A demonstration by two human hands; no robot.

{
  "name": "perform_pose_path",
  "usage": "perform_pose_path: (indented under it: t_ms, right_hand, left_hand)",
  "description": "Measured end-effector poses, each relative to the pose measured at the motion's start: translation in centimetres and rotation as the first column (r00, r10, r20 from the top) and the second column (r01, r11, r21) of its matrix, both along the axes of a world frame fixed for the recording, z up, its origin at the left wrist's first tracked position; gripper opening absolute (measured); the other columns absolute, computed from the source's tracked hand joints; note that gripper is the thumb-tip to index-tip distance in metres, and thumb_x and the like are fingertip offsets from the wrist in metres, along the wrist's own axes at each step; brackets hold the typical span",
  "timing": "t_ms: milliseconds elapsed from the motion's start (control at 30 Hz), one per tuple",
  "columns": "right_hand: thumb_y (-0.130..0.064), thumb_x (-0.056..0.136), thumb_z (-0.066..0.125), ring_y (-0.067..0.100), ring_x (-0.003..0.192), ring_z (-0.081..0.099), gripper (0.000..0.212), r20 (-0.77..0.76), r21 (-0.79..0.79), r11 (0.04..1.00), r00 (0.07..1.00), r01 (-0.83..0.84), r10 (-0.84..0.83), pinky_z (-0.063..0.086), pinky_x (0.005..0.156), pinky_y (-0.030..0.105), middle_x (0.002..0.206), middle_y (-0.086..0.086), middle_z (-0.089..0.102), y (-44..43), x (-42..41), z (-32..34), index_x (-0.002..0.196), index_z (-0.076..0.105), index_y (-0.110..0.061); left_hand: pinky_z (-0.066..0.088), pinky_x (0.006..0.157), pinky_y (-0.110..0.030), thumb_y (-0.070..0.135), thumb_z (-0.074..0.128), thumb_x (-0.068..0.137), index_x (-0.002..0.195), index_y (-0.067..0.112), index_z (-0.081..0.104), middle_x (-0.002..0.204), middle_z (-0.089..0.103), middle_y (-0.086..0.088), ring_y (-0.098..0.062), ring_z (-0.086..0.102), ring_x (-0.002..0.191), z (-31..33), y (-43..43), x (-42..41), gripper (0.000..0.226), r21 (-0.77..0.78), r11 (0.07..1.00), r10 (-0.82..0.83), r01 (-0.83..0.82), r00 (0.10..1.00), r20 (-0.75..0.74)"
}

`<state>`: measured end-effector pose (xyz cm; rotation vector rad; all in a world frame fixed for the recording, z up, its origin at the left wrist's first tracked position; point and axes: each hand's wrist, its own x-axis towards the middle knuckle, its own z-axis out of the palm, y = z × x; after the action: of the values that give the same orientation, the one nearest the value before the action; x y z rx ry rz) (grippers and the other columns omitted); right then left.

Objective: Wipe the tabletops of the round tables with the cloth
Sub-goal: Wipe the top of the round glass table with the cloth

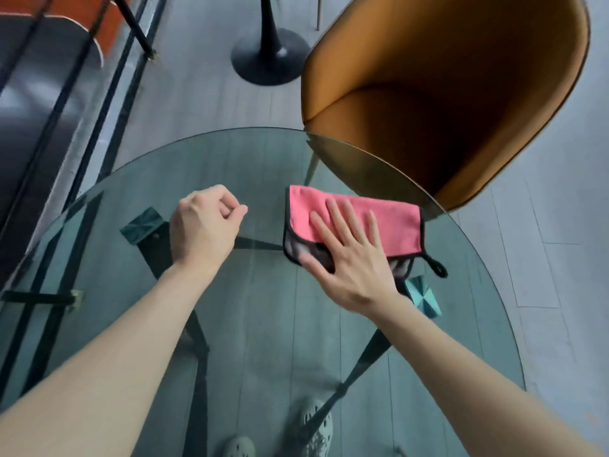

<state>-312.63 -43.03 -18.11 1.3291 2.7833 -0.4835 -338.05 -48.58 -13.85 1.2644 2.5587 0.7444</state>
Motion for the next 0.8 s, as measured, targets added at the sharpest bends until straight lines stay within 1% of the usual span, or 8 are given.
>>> perform_pose_path:
  t_ms: [67, 133, 267, 367, 533, 633, 700, 800]
  right_hand:
    - [-0.082, 0.106, 0.024, 0.019, 0.168, -0.019, 0.081, 0.006, -0.008, 0.996, 0.996, -0.091, 0.091, -0.003, 0.134, 0.066, 0.183, -0.005, -0.014, -6.2, 2.4, 0.5, 0.174, 0.008, -0.041]
    - [-0.084, 0.104, 0.025, 0.022, 0.169, -0.018, 0.08, 0.039, -0.012, 0.993, 0.992, -0.119, 0.12, -0.003, 0.132, 0.07, 0.183, -0.001, -0.013, -6.4, 2.7, 0.3, 0.173, 0.011, -0.045]
    - [-0.091, 0.098, 0.012, 0.025, 0.168, -0.019, 0.085, 0.058, -0.018, 0.994, 0.992, 0.109, -0.108, -0.011, 0.129, 0.072, 0.183, 0.001, -0.015, 6.9, -5.0, -0.1, 0.173, 0.011, -0.048]
    - [-0.096, 0.092, 0.007, 0.028, 0.168, -0.019, 0.096, 0.074, -0.047, 0.973, 0.973, 0.225, -0.221, -0.015, 0.127, 0.073, 0.183, 0.003, -0.015, 13.3, -11.1, -0.4, 0.173, 0.009, -0.045]
    - [-0.089, 0.098, 0.018, 0.024, 0.169, -0.015, 0.092, -0.019, 0.001, 1.0, 1.0, -0.019, 0.019, -0.009, 0.129, 0.071, 0.184, 0.002, -0.006, 2.3, -13.6, -1.1, 0.174, 0.015, -0.038]
    - [-0.087, 0.101, 0.018, 0.021, 0.168, -0.021, 0.085, 0.018, -0.013, 0.992, 0.992, -0.124, 0.124, -0.01, 0.129, 0.071, 0.183, -0.002, -0.014, -3.3, -10.2, -0.8, 0.174, 0.012, -0.044]
    - [-0.089, 0.1, 0.015, 0.02, 0.167, -0.022, 0.082, 0.043, -0.039, 0.999, 0.999, -0.022, 0.024, -0.013, 0.129, 0.071, 0.182, -0.004, -0.018, -1.7, -7.9, -0.6, 0.172, 0.008, -0.049]
    - [-0.094, 0.095, 0.008, 0.02, 0.166, -0.026, 0.088, 0.106, -0.045, 0.96, 0.957, 0.275, -0.27, -0.015, 0.128, 0.071, 0.181, -0.004, -0.024, 4.1, -6.6, -0.2, 0.171, 0.001, -0.052]
  left_hand:
    - [0.052, 0.067, -0.039, 0.043, 0.077, 0.092, 0.071, 0.02, 0.064, 0.065, 0.064, 0.005, -0.027, 0.062, 0.075, -0.1, -0.5, -1.9, 0.034, -0.03, 0.999, 0.019, -0.02, 0.999, -0.042]
    - [0.045, 0.064, -0.039, 0.047, 0.066, 0.099, 0.07, 0.016, 0.061, 0.067, 0.06, -0.001, -0.031, 0.057, 0.076, -0.6, -0.8, -3.6, 0.043, -0.064, 0.998, -0.021, 0.013, 0.993, -0.119]
    - [0.051, 0.08, -0.046, 0.034, 0.048, 0.109, 0.098, 0.018, 0.072, 0.096, 0.065, -0.003, -0.033, 0.058, 0.099, -1.2, -1.2, -5.3, 0.031, -0.139, 0.976, -0.184, 0.167, 0.975, -0.122]
    - [0.051, 0.095, -0.047, 0.029, 0.045, 0.11, 0.115, 0.021, 0.073, 0.117, 0.068, 0.001, -0.028, 0.058, 0.116, -1.2, -2.1, -6.7, 0.029, -0.12, 0.974, -0.203, 0.192, 0.975, -0.09]
    - [0.047, 0.108, -0.046, 0.027, 0.047, 0.109, 0.127, 0.019, 0.07, 0.134, 0.067, -0.001, -0.027, 0.055, 0.129, -1.7, -3.7, -9.5, 0.029, -0.152, 0.978, -0.157, 0.141, 0.983, -0.099]
    - [0.042, 0.116, -0.046, 0.029, 0.048, 0.109, 0.134, 0.019, 0.067, 0.145, 0.062, -0.003, -0.025, 0.051, 0.138, -2.0, -4.3, -10.9, 0.033, -0.174, 0.977, -0.142, 0.127, 0.987, -0.075]
    - [0.039, 0.119, -0.048, 0.034, 0.046, 0.109, 0.139, 0.021, 0.064, 0.151, 0.057, -0.004, -0.026, 0.047, 0.143, -2.2, -4.6, -12.2, 0.037, -0.2, 0.97, -0.153, 0.137, 0.986, -0.064]
    - [0.035, 0.122, -0.05, 0.038, 0.045, 0.109, 0.144, 0.019, 0.059, 0.156, 0.053, -0.007, -0.029, 0.046, 0.145, -2.7, -5.2, -15.1, 0.042, -0.211, 0.965, -0.178, 0.155, 0.979, -0.097]
